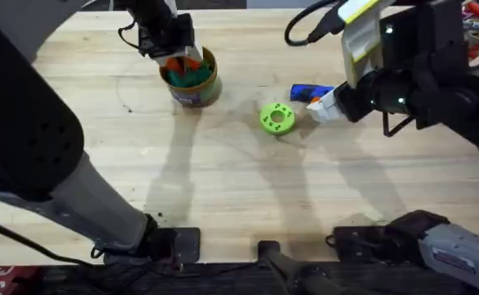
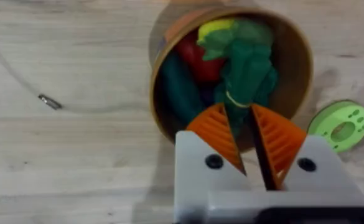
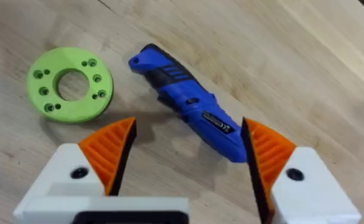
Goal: Pick up the gripper from the table and insert it into the empty holder that is missing its gripper. Then pick up a screw, insert it into the mounting hole, and use the screwdriver to tighten it. Finally, clean up the table by picking up the vegetable and placing it into the bucket.
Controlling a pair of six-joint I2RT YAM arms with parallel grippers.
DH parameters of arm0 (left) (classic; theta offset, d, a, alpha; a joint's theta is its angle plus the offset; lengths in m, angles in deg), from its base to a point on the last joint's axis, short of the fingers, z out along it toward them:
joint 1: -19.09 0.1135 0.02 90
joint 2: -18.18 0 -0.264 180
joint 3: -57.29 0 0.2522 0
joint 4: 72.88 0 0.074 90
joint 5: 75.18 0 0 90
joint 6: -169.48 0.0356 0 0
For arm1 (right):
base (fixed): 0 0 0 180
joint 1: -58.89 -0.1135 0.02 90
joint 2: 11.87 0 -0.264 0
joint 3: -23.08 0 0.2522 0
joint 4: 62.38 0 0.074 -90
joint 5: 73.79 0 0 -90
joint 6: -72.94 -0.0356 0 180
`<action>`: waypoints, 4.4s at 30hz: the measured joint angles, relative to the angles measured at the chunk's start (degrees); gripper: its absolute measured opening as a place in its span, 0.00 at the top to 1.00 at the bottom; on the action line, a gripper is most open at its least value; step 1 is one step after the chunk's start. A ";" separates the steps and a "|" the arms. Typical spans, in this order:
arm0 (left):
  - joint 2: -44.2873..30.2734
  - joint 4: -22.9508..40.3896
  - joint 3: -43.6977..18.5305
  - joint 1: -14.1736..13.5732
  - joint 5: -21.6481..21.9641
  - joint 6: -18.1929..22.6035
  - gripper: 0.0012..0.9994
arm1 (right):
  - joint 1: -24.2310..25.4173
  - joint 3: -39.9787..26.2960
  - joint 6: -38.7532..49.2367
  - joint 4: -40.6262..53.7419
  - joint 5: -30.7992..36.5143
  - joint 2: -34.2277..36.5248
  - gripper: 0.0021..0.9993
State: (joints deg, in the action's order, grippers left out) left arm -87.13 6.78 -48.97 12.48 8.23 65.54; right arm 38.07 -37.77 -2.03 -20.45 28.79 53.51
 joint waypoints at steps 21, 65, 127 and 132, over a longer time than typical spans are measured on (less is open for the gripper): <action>26.10 15.19 0.21 0.00 4.72 5.31 0.01 | 0.00 0.00 -0.02 0.02 0.00 0.00 0.02; 26.24 18.79 0.21 0.00 1.69 8.68 0.01 | -2.19 -0.07 -16.63 4.70 -0.07 -31.08 0.02; 26.24 18.79 0.21 0.00 1.69 8.68 0.01 | -2.19 -0.07 -16.63 4.70 -0.07 -31.08 0.02; 26.24 18.79 0.21 0.00 1.69 8.68 0.01 | -2.19 -0.07 -16.63 4.70 -0.07 -31.08 0.02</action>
State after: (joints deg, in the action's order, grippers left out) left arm -60.89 25.56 -48.77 12.48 9.91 74.22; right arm 35.89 -37.84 -18.67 -15.75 28.72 22.43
